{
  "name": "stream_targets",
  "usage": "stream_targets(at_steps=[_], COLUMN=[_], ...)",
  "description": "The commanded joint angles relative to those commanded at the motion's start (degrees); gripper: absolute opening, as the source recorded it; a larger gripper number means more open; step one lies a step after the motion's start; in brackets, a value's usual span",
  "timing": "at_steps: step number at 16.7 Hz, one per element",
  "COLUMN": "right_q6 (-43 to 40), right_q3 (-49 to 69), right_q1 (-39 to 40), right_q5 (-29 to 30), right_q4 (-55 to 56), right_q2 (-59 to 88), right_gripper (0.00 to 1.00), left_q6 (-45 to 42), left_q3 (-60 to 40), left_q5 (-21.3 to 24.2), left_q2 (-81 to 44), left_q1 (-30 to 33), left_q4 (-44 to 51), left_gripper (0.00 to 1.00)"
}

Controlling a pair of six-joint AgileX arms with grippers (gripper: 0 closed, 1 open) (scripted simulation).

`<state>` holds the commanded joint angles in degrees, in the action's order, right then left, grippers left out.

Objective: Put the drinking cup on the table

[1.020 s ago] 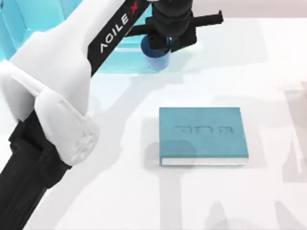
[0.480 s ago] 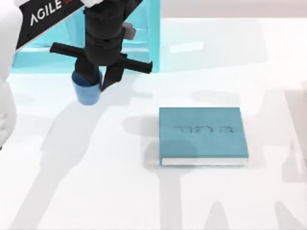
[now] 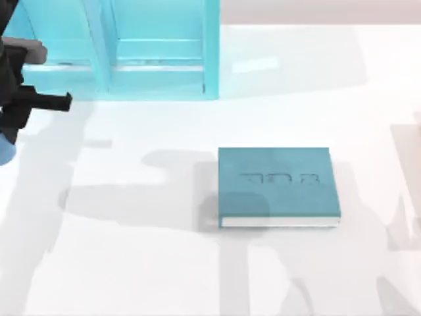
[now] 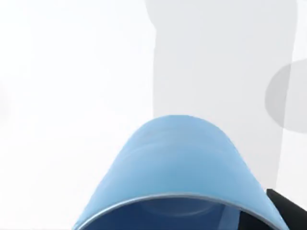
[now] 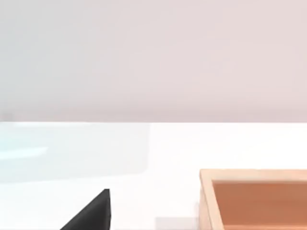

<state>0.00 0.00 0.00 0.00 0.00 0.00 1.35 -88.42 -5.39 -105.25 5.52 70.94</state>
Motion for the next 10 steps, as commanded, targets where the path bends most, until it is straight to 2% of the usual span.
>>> stream_targets(at_steps=[3, 10], right_q6=[0.0, 0.0], right_q3=[0.0, 0.0], right_q1=[0.0, 0.0], right_q5=[0.0, 0.0], right_q4=[0.0, 0.0], right_q2=[0.0, 0.0], right_gripper=[1.00, 1.00], left_q6=[-1.0, -1.6], left_q3=[2.3, 4.4], left_q5=[1.1, 0.9], left_q2=[2.4, 1.8], left_q1=[-2.9, -3.2], left_q4=[-1.8, -3.8], left_gripper=[0.00, 0.00])
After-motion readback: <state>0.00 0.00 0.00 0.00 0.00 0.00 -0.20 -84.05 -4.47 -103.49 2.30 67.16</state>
